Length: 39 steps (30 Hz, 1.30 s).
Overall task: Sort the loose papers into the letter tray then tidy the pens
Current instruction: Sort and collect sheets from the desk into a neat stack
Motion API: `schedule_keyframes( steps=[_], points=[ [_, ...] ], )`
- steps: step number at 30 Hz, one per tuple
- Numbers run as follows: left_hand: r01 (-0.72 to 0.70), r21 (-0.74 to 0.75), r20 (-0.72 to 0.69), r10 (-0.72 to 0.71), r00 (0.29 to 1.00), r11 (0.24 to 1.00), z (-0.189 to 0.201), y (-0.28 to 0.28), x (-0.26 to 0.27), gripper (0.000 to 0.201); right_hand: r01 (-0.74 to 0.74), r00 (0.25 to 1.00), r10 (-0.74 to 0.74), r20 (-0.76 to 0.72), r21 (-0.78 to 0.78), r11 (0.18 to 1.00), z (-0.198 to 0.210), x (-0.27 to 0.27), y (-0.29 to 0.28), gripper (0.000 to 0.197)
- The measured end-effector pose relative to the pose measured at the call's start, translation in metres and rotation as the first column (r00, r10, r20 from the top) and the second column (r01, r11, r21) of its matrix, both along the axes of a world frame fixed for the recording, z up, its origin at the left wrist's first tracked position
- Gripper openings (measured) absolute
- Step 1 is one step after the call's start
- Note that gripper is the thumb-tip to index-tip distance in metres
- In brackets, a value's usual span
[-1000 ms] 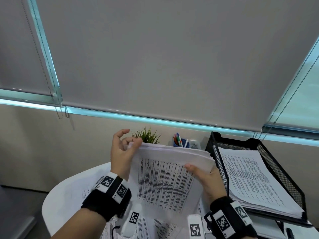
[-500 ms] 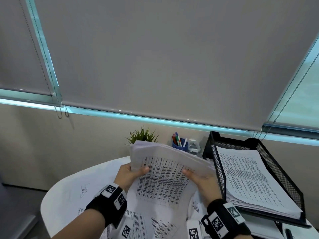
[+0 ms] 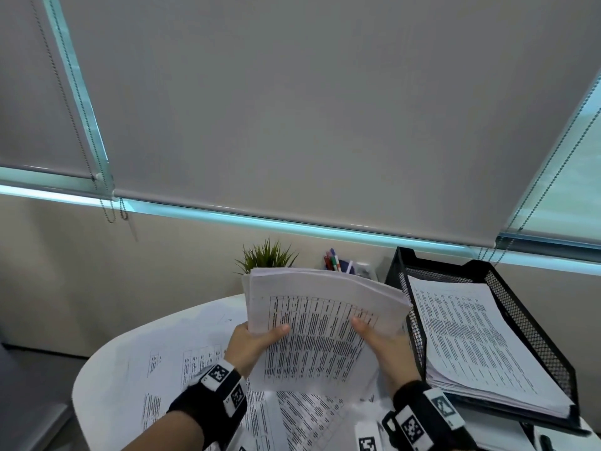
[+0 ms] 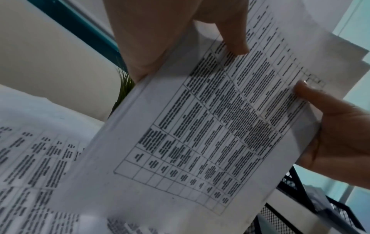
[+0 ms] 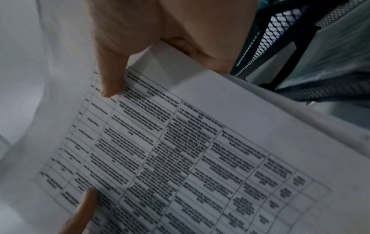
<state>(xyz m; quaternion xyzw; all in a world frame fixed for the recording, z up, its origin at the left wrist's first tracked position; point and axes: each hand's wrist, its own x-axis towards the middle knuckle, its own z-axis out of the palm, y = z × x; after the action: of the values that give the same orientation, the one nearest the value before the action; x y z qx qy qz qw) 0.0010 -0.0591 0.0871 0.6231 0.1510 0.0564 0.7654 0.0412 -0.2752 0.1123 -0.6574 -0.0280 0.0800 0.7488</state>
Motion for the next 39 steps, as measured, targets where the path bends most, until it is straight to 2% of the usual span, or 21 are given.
schedule_keyframes(
  steps=[3,5,7,10,12,14,20,24,29,31,33,35,36,39],
  points=[
    [-0.002,0.018,-0.001,0.002,1.0,1.0,0.005,-0.001,0.003,0.034,0.01,1.0,-0.011,0.023,0.044,0.999,0.006,0.002,0.004,0.047],
    [-0.004,0.051,0.009,0.003,1.0,0.999,0.005,0.001,0.006,0.027,0.064,0.996,-0.066,0.053,0.034,0.997,0.013,0.004,0.004,0.037],
    [0.022,0.099,0.024,-0.024,0.999,0.995,0.006,0.002,0.006,0.033,0.122,0.986,-0.126,0.107,0.038,0.992,0.02,0.003,0.004,0.048],
    [0.079,0.125,0.034,-0.084,0.996,0.989,0.002,0.004,0.008,0.066,0.184,0.959,-0.199,0.2,0.087,0.979,0.032,0.003,0.002,0.068],
    [0.082,0.121,0.043,-0.088,0.995,0.989,-0.001,0.004,0.009,0.071,0.211,0.941,-0.232,0.248,0.108,0.972,0.04,0.004,0.001,0.061],
    [0.095,0.111,0.049,-0.101,0.994,0.989,-0.003,0.005,0.011,0.067,0.229,0.923,-0.245,0.298,0.09,0.969,0.049,0.003,0.003,0.045],
    [0.154,0.132,0.031,-0.16,0.987,0.979,-0.001,0.008,0.014,0.066,0.249,0.923,-0.275,0.268,0.124,0.96,0.057,0.009,0.004,0.03],
    [0.173,0.124,0.027,-0.177,0.984,0.977,-0.001,0.009,0.017,0.05,0.333,0.873,-0.343,0.347,0.09,0.938,0.058,0.015,-0.003,0.019],
    [0.151,0.113,0.029,-0.155,0.987,0.982,-0.003,0.01,0.022,0.068,0.311,0.851,-0.305,0.427,0.057,0.949,0.062,0.014,0.0,0.008],
    [0.17,0.11,0.032,-0.175,0.984,0.979,-0.001,0.01,0.022,0.06,0.317,0.842,-0.306,0.445,0.052,0.947,0.061,0.015,0.0,0.008],
    [0.192,0.114,0.02,-0.196,0.98,0.975,0.0,0.01,0.022,0.042,0.318,0.842,-0.328,0.428,0.095,0.943,0.063,0.017,-0.003,0.01],
    [0.195,0.119,0.014,-0.198,0.98,0.973,0.0,0.011,0.021,0.032,0.273,0.857,-0.292,0.424,0.105,0.956,0.063,0.019,-0.009,0.003],
    [0.194,0.116,0.015,-0.197,0.98,0.974,0.0,0.011,0.021,0.032,0.23,0.866,-0.245,0.436,0.088,0.969,0.061,0.02,-0.012,0.007],
    [0.204,0.087,0.033,-0.208,0.978,0.975,0.001,0.013,0.021,0.039,0.11,0.921,-0.099,0.378,-0.007,0.994,0.043,0.024,-0.019,0.054]
  ],
)
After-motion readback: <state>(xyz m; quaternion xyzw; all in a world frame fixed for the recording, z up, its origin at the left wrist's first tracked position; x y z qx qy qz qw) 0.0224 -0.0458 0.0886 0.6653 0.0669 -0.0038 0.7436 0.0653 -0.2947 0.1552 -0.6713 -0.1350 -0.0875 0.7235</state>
